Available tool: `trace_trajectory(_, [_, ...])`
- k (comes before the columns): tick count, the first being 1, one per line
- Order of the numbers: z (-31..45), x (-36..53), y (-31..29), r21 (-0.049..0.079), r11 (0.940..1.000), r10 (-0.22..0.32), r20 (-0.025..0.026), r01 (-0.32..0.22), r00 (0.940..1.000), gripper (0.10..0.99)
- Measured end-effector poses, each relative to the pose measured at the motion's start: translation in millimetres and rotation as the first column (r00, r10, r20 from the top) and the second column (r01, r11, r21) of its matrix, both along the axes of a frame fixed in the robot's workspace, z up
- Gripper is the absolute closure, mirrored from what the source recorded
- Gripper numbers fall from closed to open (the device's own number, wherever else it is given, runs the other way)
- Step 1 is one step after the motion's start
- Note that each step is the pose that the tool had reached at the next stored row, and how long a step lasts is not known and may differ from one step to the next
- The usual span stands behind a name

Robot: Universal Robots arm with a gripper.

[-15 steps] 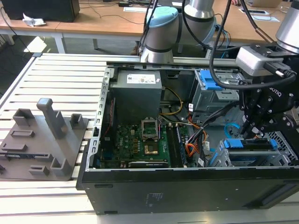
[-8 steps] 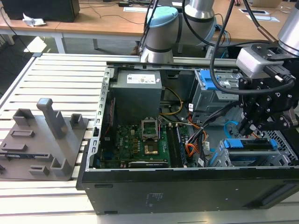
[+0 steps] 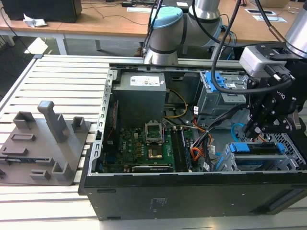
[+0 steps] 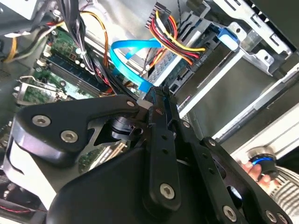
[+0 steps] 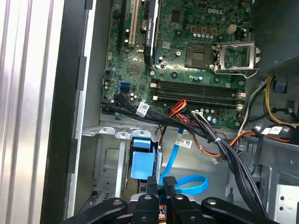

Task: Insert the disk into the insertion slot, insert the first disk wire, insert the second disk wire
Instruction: 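Insert the second disk wire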

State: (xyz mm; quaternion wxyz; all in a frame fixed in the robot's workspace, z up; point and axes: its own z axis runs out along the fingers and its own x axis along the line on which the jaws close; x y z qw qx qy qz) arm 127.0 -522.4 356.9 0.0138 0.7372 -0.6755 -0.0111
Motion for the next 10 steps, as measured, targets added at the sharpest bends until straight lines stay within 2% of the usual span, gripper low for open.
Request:
trace_trajectory(7, [-0.1,0.5,0.0,0.001,1.0000,-0.001,0.0000,0.001,1.0000,0.922])
trace_trajectory(10, [-0.2,4.6,0.0,0.001,1.0000,-0.001,-0.0006,0.001,1.0000,0.922])
